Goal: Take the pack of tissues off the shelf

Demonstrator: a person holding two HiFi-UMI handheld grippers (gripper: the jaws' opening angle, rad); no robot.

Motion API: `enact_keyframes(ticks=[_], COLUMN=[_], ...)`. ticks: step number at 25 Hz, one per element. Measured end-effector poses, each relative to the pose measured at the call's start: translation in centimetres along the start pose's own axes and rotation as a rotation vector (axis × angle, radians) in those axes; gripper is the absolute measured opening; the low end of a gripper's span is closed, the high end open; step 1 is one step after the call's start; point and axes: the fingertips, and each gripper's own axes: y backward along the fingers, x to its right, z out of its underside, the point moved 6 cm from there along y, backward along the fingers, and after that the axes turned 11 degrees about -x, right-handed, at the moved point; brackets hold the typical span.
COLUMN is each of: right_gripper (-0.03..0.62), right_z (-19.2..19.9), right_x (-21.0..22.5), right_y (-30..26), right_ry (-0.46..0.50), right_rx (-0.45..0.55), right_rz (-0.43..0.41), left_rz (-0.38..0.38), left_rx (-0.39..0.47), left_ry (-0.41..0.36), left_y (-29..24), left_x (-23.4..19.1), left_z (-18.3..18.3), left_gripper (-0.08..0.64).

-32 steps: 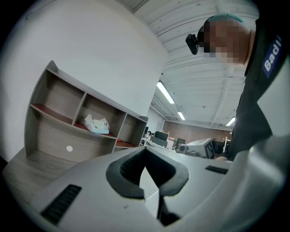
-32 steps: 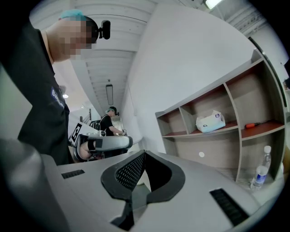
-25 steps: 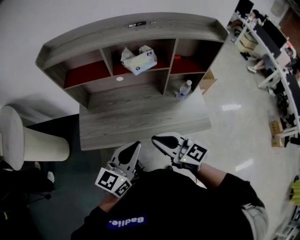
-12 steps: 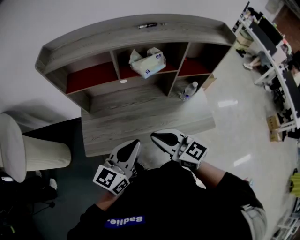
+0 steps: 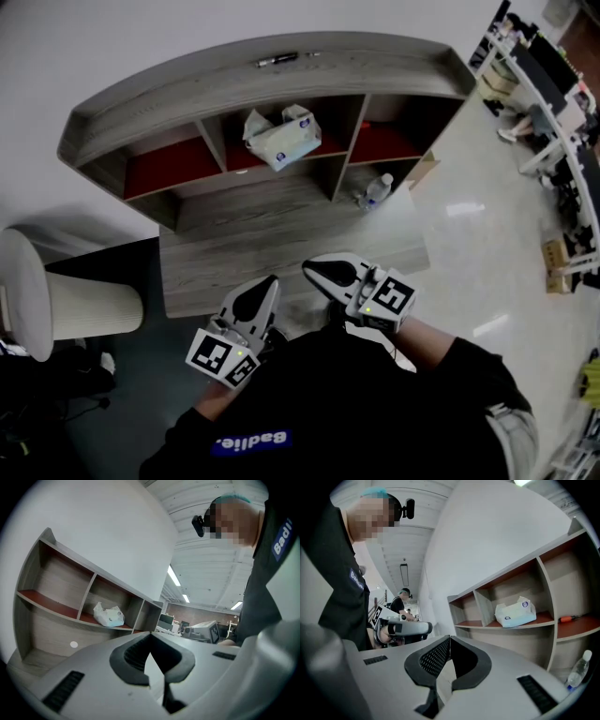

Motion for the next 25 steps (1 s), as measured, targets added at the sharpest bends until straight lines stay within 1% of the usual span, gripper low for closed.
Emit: enact_keyframes(ticks=[3,9,16,25], right_gripper=[0.031,0.031,0.032,0.032], right_z=[-0.3,-1.3,-2.5,-2.8], right_x=[1.4,3.4,5.5,7.2], right_y=[0.8,1.8,1.9,0.5], right_ry=[0.013,0.033,0.13,0.23], right_rx=[-0.006,0.009,0.005,-0.052], right_rz=[-0.008,0.005,0.098,0.139], left_rz=[-0.019,-0.036,-0.047,-0.069], left_rx=[0.009,0.017,0.018,0.007], left_ry=[0.006,0.001,-0.005,-0.001], left_y=[-1.1,-2.5,-3.2,-3.5], left_x=[0.5,1.3,1.4,1.1], left_z=[-0.4,-0.8,-0.9,-0.6], left_gripper=[-0.002,-0.002,-0.003,-0.002])
